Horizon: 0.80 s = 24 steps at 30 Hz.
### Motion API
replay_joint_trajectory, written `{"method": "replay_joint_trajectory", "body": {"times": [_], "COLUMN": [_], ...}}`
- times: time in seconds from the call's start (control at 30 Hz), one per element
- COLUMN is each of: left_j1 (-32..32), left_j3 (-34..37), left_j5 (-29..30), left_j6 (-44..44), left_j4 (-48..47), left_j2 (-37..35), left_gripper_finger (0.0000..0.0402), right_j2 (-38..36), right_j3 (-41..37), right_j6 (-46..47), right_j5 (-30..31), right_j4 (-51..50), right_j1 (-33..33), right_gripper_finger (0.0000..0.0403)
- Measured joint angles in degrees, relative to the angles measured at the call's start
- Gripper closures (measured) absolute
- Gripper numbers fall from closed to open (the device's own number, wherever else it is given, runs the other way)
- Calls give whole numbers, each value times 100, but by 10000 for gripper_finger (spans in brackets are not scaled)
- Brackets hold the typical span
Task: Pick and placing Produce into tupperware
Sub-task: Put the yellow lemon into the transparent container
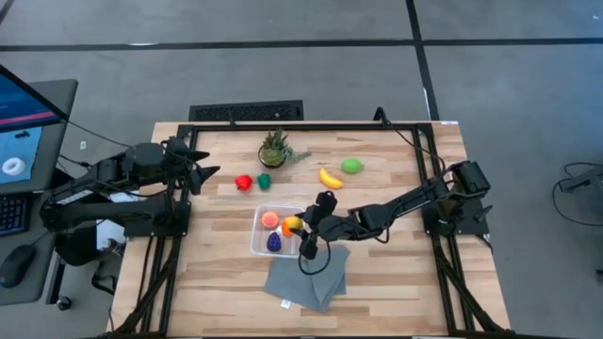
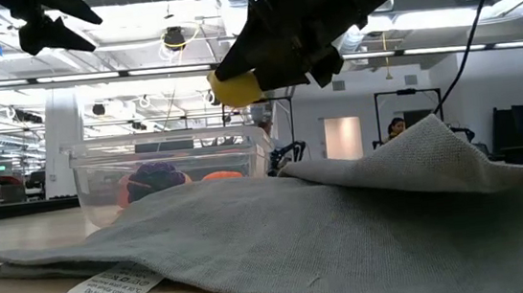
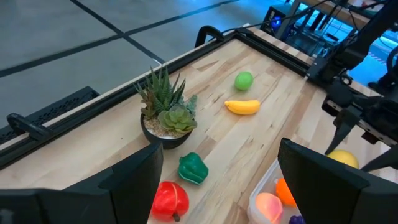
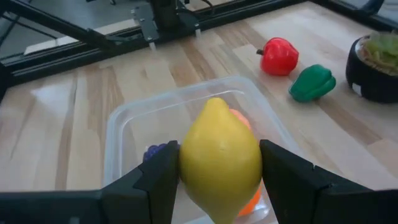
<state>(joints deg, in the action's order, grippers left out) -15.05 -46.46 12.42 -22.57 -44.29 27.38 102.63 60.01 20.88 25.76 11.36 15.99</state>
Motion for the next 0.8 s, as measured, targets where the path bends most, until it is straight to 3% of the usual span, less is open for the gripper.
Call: {"method": "replay_joint_trajectory", "body": {"times": [0.63, 0.8], "left_j1": [1, 1], "left_j3": [0, 0], "left_j5": [1, 1], "left_j6": [51, 49], "left_j4": [-2, 13], "left_j2": [0, 0], "left_gripper_finger": [95, 95], "right_j2": [-1, 368], "right_j3": [-2, 357], "right_j6": [-491, -742], "right_j5": [-65, -278], "right_j4": [153, 152], "right_j1": [-94, -125], "right_gripper_finger": [179, 178]}}
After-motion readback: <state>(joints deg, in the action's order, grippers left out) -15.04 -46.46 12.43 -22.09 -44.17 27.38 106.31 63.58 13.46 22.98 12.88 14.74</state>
